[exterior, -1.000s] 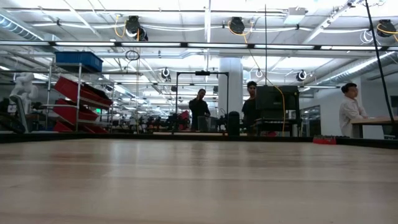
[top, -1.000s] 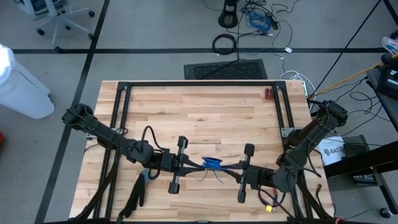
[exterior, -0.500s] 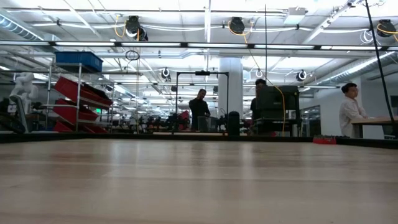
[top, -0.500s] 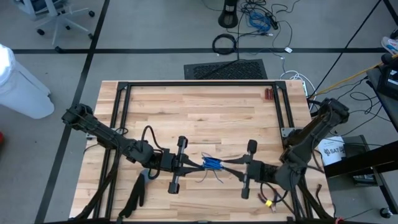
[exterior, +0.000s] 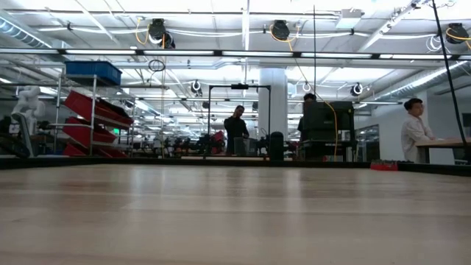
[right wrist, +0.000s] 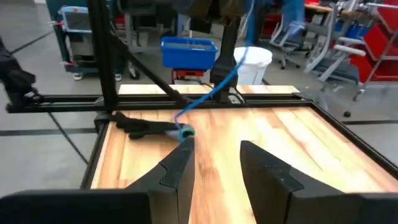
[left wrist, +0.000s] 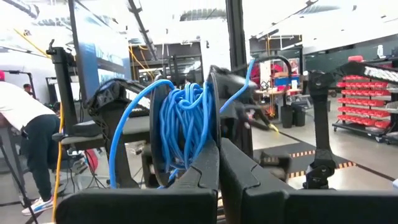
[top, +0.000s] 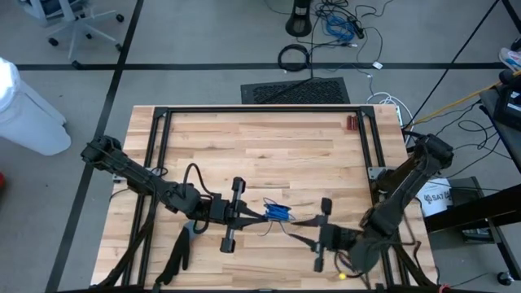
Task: Coil cords
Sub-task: Coil the blue wire onto the black spool
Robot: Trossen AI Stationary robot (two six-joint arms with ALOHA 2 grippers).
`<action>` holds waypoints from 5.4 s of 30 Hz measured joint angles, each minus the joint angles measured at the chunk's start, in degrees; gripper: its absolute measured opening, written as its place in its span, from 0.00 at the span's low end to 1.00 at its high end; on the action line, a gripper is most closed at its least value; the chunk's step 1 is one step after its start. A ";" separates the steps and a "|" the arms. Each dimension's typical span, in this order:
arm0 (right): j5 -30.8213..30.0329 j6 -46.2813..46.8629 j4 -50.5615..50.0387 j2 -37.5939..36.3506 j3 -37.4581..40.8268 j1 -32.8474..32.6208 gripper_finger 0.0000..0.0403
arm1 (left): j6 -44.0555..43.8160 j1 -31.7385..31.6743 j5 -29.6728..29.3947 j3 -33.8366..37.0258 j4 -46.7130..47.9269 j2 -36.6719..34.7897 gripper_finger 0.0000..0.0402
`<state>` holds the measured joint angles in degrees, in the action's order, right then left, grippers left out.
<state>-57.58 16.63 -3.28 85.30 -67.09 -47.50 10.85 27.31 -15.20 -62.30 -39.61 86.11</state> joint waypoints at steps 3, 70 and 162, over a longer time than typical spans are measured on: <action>-1.02 -4.18 6.49 2.76 0.00 1.69 0.29 | 0.00 0.00 -0.04 0.00 -0.56 -0.02 0.00; -0.10 -8.63 5.20 1.40 0.00 -4.10 0.16 | 0.59 0.50 16.23 0.00 0.00 -0.02 0.00; 4.95 -61.22 43.35 9.00 0.02 3.39 0.04 | 1.60 0.52 13.51 -0.02 0.95 0.02 0.00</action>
<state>-52.63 -44.59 40.07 94.30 -67.07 -44.11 12.45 27.83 -1.69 -62.33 -38.65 86.13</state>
